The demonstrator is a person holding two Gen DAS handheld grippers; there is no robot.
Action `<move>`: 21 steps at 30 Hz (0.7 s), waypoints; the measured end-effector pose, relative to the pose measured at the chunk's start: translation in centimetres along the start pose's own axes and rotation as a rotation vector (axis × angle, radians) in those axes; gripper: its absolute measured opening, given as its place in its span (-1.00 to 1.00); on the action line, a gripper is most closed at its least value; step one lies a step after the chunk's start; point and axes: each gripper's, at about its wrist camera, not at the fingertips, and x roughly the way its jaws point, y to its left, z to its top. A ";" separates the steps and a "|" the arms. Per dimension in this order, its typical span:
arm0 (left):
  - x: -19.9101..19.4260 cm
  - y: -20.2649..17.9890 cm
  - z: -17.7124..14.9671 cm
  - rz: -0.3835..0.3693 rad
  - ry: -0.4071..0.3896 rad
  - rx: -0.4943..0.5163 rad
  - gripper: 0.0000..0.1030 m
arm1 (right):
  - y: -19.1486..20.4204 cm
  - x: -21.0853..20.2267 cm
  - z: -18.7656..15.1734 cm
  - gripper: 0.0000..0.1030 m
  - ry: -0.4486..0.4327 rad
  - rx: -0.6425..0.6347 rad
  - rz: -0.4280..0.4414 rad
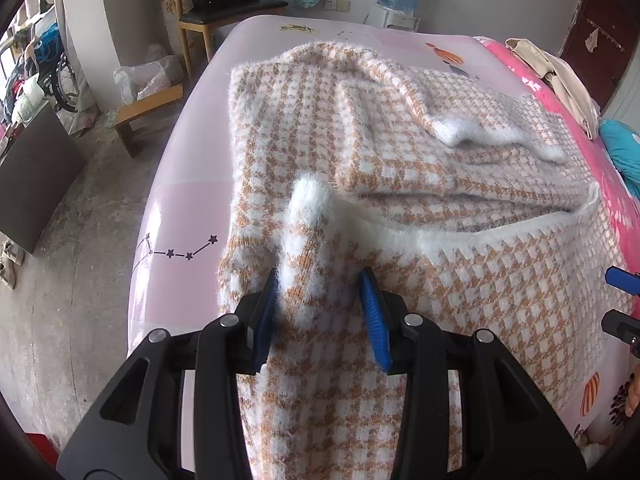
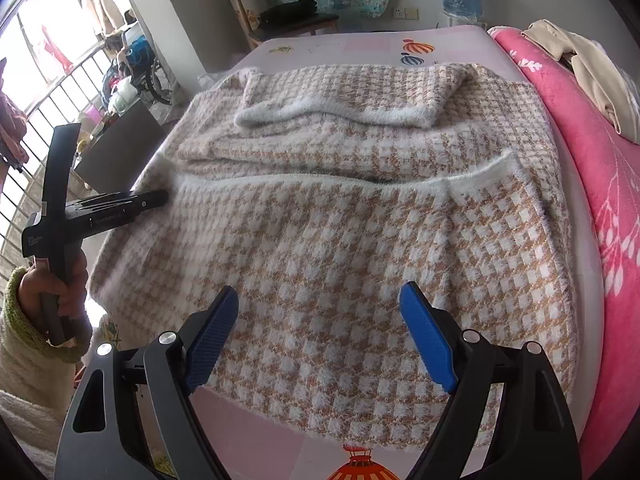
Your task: Fold large clothes
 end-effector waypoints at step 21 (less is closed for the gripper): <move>0.1 -0.3 0.0 0.028 -0.005 0.013 -0.23 | -3.7 -1.9 -0.8 0.57 -0.034 0.021 -0.090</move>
